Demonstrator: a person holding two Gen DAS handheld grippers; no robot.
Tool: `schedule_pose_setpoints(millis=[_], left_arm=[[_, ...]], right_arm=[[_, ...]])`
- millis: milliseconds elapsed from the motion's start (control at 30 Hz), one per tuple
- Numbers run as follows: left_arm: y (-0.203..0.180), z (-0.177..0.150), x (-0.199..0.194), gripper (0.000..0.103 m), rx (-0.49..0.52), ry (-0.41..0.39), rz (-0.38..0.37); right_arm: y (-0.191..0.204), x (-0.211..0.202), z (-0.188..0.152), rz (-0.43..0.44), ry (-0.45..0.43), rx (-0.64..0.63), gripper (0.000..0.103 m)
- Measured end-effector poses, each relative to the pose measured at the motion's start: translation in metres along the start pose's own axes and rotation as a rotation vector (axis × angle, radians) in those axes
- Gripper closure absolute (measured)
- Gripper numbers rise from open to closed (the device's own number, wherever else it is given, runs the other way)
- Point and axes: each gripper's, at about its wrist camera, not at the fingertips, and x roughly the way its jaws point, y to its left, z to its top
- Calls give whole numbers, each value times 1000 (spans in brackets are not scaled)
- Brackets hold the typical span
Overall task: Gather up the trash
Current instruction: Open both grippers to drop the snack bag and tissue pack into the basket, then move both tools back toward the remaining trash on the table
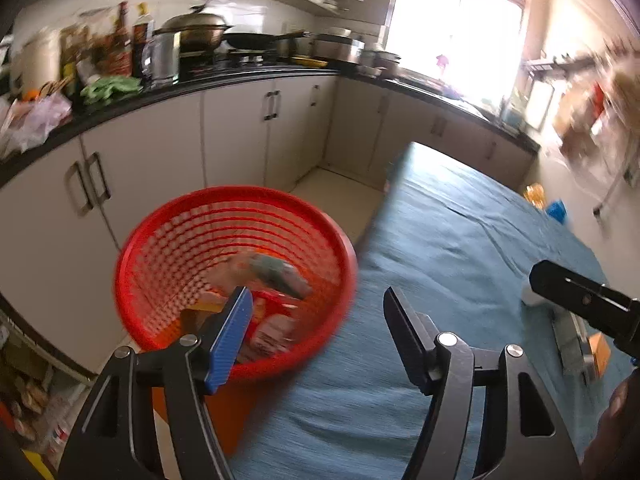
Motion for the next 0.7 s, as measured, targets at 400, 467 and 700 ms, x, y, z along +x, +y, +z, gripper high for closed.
schedule_pose_setpoints(millis=[400, 467, 700], left_arm=[[-86, -23, -3, 33, 197, 31, -54], [-97, -26, -4, 33, 223, 35, -60], [-130, -36, -7, 33, 294, 39, -72]], right_arm=[[-75, -70, -25, -96, -80, 114, 38], [-89, -80, -30, -106, -89, 142, 38], [-126, -111, -46, -133, -121, 222, 38]])
